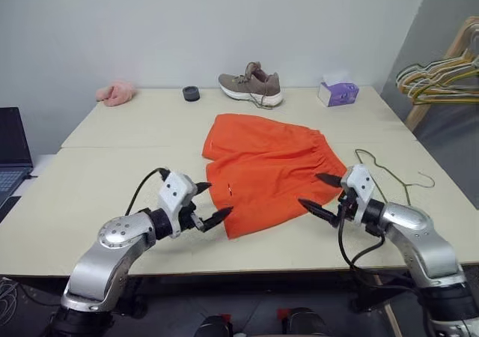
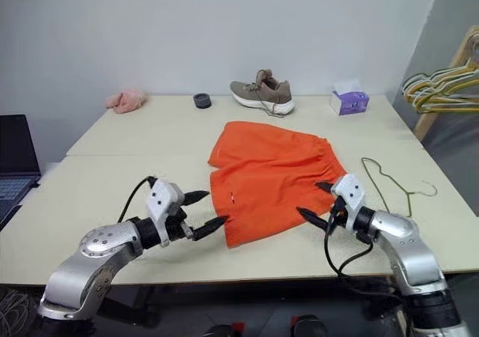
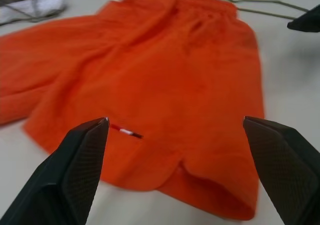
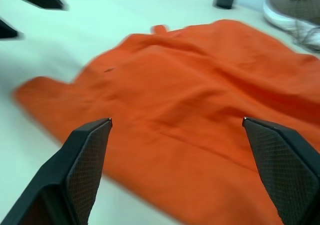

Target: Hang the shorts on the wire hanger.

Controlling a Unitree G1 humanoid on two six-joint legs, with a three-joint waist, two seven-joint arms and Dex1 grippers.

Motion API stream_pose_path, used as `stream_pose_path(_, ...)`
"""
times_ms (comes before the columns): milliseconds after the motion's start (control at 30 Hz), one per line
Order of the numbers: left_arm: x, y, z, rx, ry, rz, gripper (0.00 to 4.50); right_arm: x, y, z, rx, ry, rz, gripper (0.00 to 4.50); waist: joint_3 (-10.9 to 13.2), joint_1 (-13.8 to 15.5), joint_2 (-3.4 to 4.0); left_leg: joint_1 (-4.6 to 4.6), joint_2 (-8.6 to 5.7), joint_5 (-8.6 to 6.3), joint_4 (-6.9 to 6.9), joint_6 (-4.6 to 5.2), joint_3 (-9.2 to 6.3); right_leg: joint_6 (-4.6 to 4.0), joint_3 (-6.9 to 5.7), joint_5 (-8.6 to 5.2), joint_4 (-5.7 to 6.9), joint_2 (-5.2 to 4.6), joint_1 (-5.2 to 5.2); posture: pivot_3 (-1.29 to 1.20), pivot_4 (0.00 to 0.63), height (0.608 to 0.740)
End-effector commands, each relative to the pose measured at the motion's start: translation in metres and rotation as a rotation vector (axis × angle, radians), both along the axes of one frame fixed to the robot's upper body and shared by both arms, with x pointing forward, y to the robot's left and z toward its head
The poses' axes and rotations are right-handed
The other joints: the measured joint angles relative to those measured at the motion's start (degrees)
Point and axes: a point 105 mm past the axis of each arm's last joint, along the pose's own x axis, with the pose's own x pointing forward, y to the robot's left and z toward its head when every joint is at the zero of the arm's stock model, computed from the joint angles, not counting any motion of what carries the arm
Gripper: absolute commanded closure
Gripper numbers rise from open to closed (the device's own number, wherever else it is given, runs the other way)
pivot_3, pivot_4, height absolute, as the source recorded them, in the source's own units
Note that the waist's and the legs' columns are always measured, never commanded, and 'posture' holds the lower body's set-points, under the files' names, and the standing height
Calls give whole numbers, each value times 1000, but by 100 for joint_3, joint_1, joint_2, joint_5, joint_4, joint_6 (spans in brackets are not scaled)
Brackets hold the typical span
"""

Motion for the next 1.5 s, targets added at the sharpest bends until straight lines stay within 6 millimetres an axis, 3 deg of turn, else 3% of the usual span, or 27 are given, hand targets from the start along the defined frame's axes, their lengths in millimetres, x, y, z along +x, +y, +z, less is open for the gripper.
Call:
stream_pose_path(33,-5,-11,-2,52,26,-135,0,-16,11,14,-13,6,112,41,0,-29,-1,0,0,0,1,0,1,-6,1,-4,0,0,1,-196,0,740)
stream_pose_path(367,1,-11,-45,200,181,-248,0,-27,14,18,-51,6,133,41,2,-286,-4,-2,1,0,1,0,8,16,6,5,-3,-1,-3,-251,0,740)
stream_pose_path(633,12,-16,-63,278,191,-275,0,-28,14,23,-68,-33,126,41,1,-383,-5,-6,1,0,1,0,6,25,5,8,-2,-1,-6,-273,0,740)
stream_pose_path(733,12,-7,-69,319,181,-273,567,-28,11,18,-127,-49,137,0,0,-459,-3,-5,1,0,1,0,5,26,4,8,-2,-1,-5,-270,0,740)
stream_pose_path(867,13,4,-72,356,145,-253,1825,-15,6,10,-219,-106,126,0,-4,-505,-7,-2,2,0,1,0,5,27,5,8,-2,-2,-3,-259,0,740)
stream_pose_path(1133,25,35,-37,284,65,-123,4376,41,-3,-8,-501,-294,117,0,-2,-641,-7,9,2,2,3,3,0,20,6,10,6,-1,-1,-229,0,740)
stream_pose_path(1267,26,50,-22,269,33,-72,4470,63,-2,-23,-651,-371,202,0,-1,-634,-5,5,1,2,1,3,0,32,7,17,3,-1,-2,-207,0,740)
stream_pose_path(1500,26,54,-7,238,10,-34,4470,91,20,-33,-723,-465,270,0,1,-630,-3,0,-2,2,-1,2,-10,24,5,17,5,-3,-1,-178,0,740)
